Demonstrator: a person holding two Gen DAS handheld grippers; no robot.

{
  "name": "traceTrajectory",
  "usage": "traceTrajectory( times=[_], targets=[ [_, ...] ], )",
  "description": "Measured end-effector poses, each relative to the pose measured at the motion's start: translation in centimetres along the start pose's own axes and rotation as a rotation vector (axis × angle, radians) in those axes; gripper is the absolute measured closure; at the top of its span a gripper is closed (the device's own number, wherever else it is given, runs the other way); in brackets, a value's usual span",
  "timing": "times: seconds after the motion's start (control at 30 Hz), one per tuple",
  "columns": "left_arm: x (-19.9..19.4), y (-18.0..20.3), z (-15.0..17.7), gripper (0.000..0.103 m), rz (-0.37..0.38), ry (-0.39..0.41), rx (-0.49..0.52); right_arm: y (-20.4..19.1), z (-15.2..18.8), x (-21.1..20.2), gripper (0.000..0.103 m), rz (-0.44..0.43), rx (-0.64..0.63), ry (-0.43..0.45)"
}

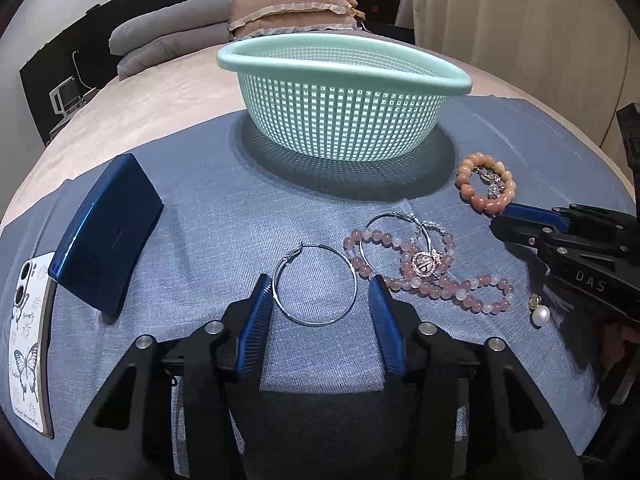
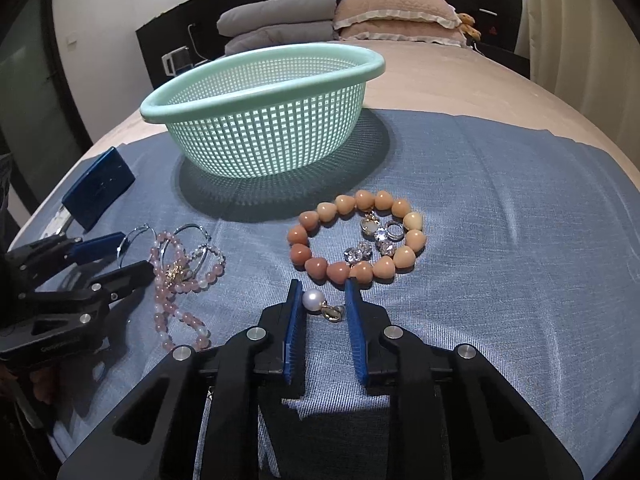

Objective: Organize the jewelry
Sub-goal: 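Grasp the silver hoop earring with the left tool while the right grasps a pearl earring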

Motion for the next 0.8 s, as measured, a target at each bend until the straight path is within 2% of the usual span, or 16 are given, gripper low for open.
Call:
traceTrajectory(
  times=[0.47,0.5,0.53,0.57,0.7,0.73,0.8],
  targets=[
    [-0.8,-0.4,0.2,0.060,0.029,-0.038,-0.061,-0.9,0.3,-1.6,0.083,-0.040,-0.055,-0.016],
    [-1.0,-0.4,0.1,0.063,0.025,-0.043,-0.060,-0.9,0.4,-1.9,0.083,-0.045,-0.049,-0.018],
    [-1.3,-0.4,0.1,0.086,0.015,-0.046,-0.060,-0.9,0.4,-2.1,0.083,-0.050,-0.046,-0.020],
    [-1.6,-0.5,0.2,0.093,0.016,-0.062,-0.067,-1.0,0.4,-2.4,0.083,-0.052,-0.046,-0.021],
    [-2.4,-0.9,0.4,0.094,-0.008,-0.079,-0.082,-1.1,0.7,-3.4,0.083,-0.057,-0.046,-0.023],
    [-2.5,-0.9,0.6,0.094,0.005,-0.083,-0.091,-1.0,0.7,-3.6,0.083,-0.057,-0.044,-0.023],
    [-2.7,-1.0,0.6,0.094,0.002,-0.080,-0.091,-1.0,0.6,-3.9,0.092,-0.062,-0.039,-0.022]
  ],
)
Point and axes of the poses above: each gripper's, at about its wrist camera, not at the fingertips, and x roughly the way its jaws point, y to its right, z to its underside, the point moved 6 cm from there along x, roughly the way its jaws point, and after that the axes turned 13 degrees about y, right-handed, at the moved point
